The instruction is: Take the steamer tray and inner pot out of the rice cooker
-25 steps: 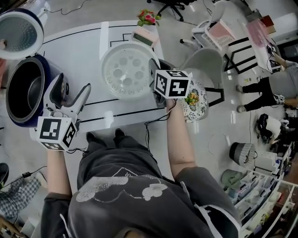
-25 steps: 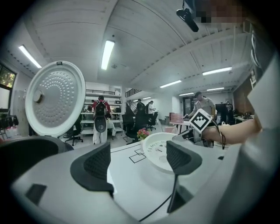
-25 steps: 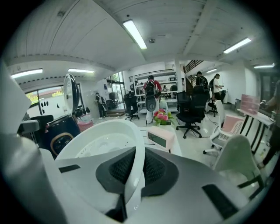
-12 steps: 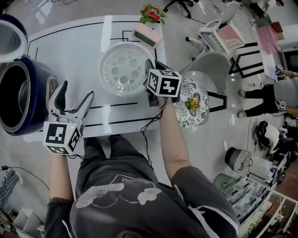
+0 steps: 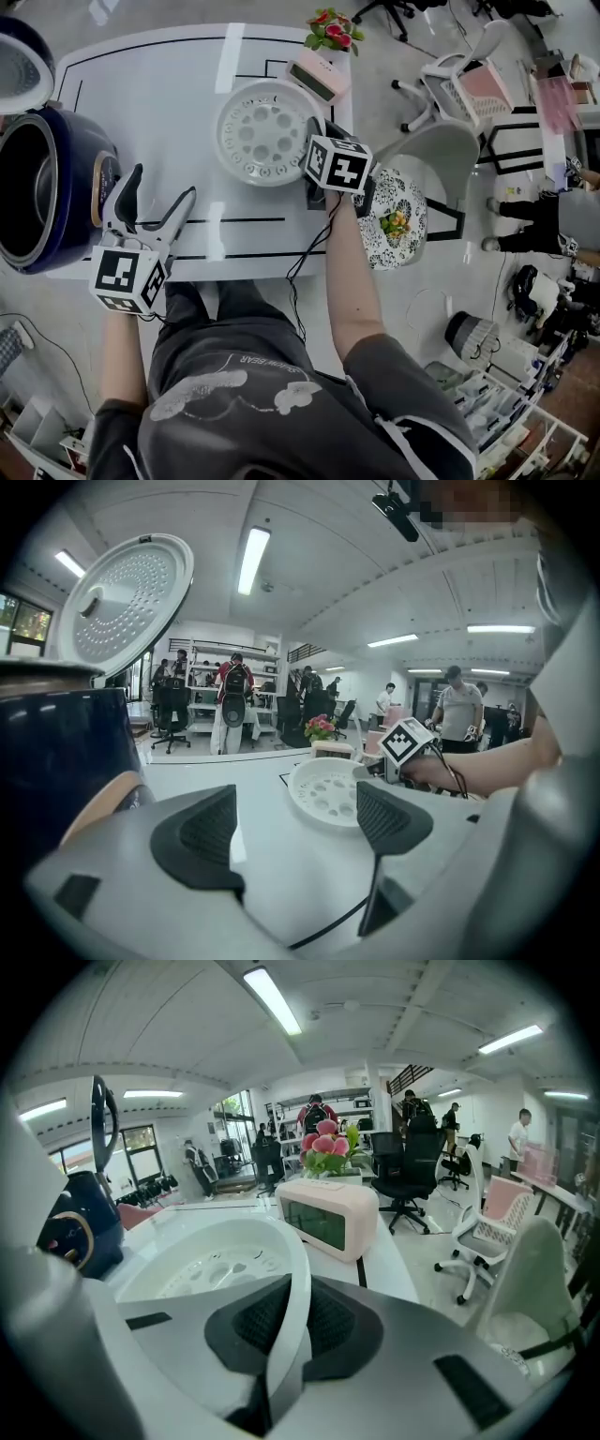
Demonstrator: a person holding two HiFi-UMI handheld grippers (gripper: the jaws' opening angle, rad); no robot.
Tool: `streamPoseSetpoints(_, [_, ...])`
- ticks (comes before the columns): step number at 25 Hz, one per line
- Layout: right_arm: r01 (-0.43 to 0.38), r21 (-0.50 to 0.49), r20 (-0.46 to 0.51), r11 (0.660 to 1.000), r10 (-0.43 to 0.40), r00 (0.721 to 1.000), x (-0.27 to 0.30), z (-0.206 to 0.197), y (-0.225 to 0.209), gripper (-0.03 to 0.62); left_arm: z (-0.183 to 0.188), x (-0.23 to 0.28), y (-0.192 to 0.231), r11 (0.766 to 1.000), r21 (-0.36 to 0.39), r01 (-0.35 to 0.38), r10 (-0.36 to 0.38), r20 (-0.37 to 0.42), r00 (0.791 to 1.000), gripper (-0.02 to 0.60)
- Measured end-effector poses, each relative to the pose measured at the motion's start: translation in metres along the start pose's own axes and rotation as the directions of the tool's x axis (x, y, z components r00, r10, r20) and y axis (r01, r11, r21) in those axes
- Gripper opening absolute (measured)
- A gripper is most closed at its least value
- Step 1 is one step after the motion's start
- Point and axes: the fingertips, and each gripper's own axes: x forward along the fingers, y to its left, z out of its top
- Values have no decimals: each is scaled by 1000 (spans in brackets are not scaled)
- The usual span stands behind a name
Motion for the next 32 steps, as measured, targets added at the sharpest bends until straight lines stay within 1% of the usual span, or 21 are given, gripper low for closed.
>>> streamPoseSetpoints(6, [25, -46, -37, 999, -27, 999, 5, -8, -3, 49, 4, 2, 0, 1000, -4, 8, -8, 10, 1000, 400])
streamPoseSetpoints(8, [28, -69, -46, 997, -32, 998, 3, -9, -4, 60, 6, 2, -2, 1000, -4, 13, -13, 9, 1000, 400])
streamPoseSetpoints(9, [26, -79, -49, 997, -30, 998, 3, -9, -4, 80, 6, 2, -3, 1000, -4, 15, -15, 8, 1000, 400])
streamPoseSetpoints(10, [22, -85, -50, 996, -27, 998, 2, -9, -4, 114, 7, 2, -4, 1000, -6, 17, -17, 9, 1000, 400])
streamPoseSetpoints(12, [15, -87, -38, 996, -19, 999, -3, -7, -5, 137, 10, 2, -6, 1000, -10, 20, -20, 13, 1000, 400])
streamPoseSetpoints(13, [14, -87, -28, 996, -17, 999, -7, -5, -5, 161, 12, 2, -7, 1000, -10, 23, -23, 17, 1000, 400])
streamPoseSetpoints(17, [6, -96, 31, 995, -3, 1000, -32, 12, 1, 184, 25, -3, -11, 999, -6, 33, -32, 45, 998, 400])
streamPoseSetpoints(20, [-56, -104, 83, 993, 65, 994, -52, 30, 22, 239, 44, -9, -10, 1000, -6, 21, -21, 91, 996, 400])
streamPoseSetpoints(23, [-145, -130, 148, 981, 164, 975, -71, 51, 58, 279, 73, -16, -8, 1000, -9, 3, -2, 161, 987, 400])
streamPoseSetpoints(26, [-217, -162, 205, 963, 248, 947, -93, 75, 96, 292, 103, -30, -8, 999, 31, -6, -1, 213, 977, 400])
streamPoseSetpoints(28, [-259, -178, 243, 949, 298, 923, -109, 91, 121, 293, 121, -46, -5, 998, 58, -23, 8, 244, 970, 400])
streamPoseSetpoints(30, [-302, -193, 273, 934, 346, 897, -123, 105, 149, 293, 136, -68, 3, 996, 75, -55, 32, 277, 960, 400])
streamPoseSetpoints(32, [-339, -213, 279, 916, 390, 877, -135, 112, 179, 293, 148, -92, 18, 992, 80, -93, 64, 305, 950, 400])
